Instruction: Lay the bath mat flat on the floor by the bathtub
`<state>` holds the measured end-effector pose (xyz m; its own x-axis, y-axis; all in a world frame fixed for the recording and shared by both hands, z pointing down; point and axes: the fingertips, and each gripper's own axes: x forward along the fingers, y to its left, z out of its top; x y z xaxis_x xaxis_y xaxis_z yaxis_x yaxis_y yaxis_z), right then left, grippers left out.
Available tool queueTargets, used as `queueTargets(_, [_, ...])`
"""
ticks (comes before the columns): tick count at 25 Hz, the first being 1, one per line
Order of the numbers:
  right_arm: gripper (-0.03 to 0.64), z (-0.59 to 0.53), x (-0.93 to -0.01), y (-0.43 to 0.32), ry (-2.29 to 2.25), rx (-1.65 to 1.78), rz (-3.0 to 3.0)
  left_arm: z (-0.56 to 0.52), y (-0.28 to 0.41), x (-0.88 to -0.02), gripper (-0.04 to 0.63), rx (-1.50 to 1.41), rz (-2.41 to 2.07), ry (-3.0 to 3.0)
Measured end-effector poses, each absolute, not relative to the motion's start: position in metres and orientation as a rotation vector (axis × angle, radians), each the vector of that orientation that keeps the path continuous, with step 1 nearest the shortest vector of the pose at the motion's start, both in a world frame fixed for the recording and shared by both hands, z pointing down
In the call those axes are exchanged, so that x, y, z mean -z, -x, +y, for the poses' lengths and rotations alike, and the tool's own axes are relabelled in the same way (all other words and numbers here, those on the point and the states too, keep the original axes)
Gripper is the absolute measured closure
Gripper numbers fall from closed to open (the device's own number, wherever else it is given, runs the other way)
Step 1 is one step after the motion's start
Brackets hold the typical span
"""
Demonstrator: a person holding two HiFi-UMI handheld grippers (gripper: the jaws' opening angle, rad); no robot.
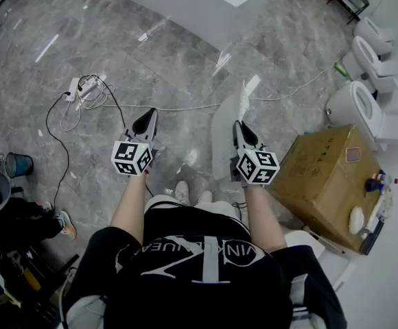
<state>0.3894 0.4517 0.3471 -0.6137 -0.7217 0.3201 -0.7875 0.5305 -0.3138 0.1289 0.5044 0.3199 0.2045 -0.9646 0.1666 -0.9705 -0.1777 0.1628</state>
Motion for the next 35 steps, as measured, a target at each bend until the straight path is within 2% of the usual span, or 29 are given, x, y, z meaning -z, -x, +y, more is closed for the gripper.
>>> queueTargets(13, [0.58, 0.376, -0.34, -0.365, -1.457, -0.647, -2.589, 0.44, -0.077, -0.313, 0.581, -0.043, -1.792, -2.325])
queueTargets(27, [0.58, 0.243, -0.389, -0.29, -1.532, -0.906, -2.505, 0.282, 0.028, -0.333, 0.581, -0.112, -1.823, -2.266])
queueTargets(35, [0.58, 0.174, -0.395, -0.258, -1.58, -0.96, -2.458, 0.204, 0.049, -0.339, 0.581, -0.1, -1.776, -2.286])
